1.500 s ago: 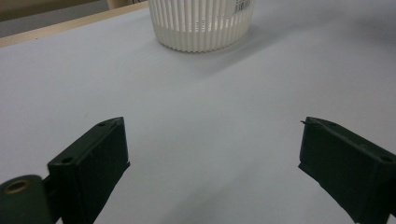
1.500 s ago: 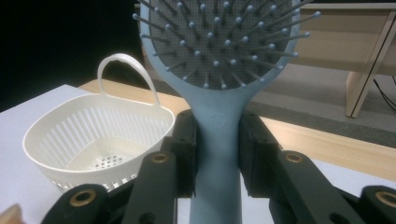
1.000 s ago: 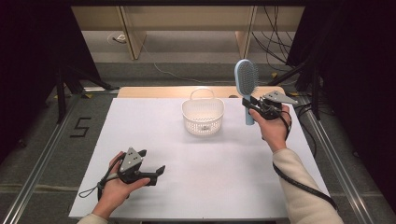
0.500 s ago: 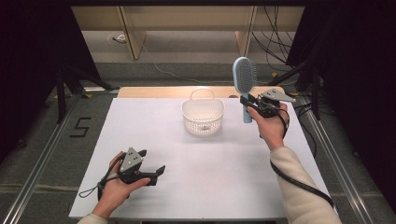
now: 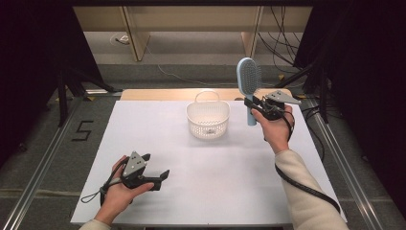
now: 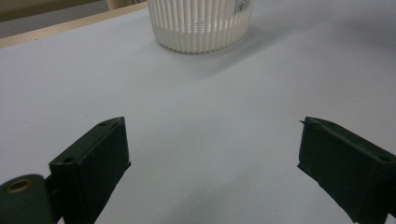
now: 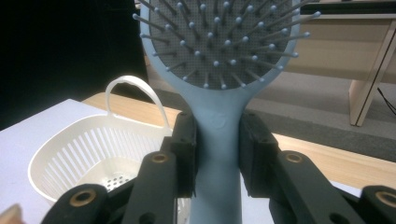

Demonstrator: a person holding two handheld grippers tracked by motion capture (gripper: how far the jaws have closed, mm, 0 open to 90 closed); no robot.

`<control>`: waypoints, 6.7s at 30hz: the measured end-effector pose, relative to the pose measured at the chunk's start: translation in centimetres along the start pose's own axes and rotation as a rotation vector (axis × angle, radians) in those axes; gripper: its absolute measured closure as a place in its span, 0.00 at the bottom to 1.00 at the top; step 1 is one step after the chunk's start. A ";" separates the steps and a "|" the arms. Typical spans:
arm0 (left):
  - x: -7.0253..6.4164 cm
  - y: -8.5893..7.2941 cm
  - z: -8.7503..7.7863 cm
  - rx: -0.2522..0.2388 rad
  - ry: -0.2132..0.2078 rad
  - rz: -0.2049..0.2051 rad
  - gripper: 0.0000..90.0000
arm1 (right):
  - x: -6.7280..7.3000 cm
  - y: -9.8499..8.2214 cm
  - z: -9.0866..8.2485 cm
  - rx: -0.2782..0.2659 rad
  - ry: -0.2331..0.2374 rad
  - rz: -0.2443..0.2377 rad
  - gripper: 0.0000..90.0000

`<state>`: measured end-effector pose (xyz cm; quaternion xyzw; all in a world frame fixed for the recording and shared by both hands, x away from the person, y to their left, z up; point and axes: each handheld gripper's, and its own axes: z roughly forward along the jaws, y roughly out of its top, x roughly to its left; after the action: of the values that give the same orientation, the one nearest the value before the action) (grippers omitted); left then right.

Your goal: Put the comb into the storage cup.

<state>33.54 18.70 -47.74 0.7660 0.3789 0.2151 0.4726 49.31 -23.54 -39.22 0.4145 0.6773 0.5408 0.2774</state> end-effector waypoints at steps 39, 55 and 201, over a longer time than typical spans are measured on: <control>0.0 0.0 0.0 -0.002 -0.001 -0.001 0.09 | 1.1 0.8 1.0 -0.022 0.013 0.006 0.78; 0.0 0.0 0.0 -0.001 -0.002 -0.001 0.09 | 1.5 1.2 1.5 -0.028 0.016 0.008 0.78; 0.1 0.1 0.0 -0.008 -0.005 -0.006 0.10 | 5.4 3.8 5.9 -0.044 0.066 -0.014 0.78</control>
<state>33.60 18.76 -47.69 0.7635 0.3793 0.2130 0.4773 52.48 -15.64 -36.72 0.3853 0.6771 0.5669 0.2677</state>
